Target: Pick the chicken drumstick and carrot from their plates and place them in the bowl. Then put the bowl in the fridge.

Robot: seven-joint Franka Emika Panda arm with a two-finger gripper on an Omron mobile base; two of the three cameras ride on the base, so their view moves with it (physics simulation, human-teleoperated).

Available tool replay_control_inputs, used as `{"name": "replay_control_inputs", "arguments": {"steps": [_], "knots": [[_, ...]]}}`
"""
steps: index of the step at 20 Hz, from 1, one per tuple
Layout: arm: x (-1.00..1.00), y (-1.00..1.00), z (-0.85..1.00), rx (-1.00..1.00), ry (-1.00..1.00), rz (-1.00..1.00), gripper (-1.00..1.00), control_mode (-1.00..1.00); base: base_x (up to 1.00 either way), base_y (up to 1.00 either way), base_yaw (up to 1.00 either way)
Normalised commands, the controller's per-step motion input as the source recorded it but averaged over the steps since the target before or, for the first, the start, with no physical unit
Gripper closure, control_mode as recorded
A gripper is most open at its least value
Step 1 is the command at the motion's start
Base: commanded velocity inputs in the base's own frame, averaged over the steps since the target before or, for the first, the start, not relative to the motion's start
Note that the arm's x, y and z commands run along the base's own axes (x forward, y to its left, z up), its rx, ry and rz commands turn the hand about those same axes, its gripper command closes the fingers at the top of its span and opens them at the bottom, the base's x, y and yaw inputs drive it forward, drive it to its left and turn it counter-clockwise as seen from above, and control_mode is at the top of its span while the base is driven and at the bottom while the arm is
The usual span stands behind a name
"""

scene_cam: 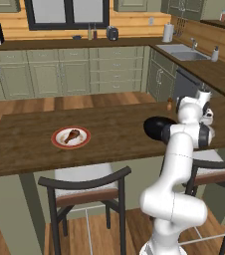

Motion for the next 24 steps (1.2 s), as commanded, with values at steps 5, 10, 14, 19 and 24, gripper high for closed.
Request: {"name": "replay_control_inputs", "arguments": {"steps": [5, 10, 14, 19, 24], "knots": [[0.0, 0.02, -0.23, 0.0, 0.0, 0.0, -1.0, -1.0, 0.0, 0.0, 0.0], [0.0, 0.28, -0.33, 0.0, 0.0, 0.0, 1.0, -1.0, 0.0, 0.0, 0.0], [0.0, 0.01, -0.19, 0.0, 0.0, 0.0, 1.0, -1.0, 0.0, 0.0, 0.0], [-0.13, 0.0, 0.07, 0.0, 0.0, 0.0, 1.0, -1.0, 0.0, 0.0, 0.0], [-0.68, 0.05, 0.63, 0.01, -0.01, 0.0, 1.0, -1.0, 0.0, 0.0, 0.0]]}}
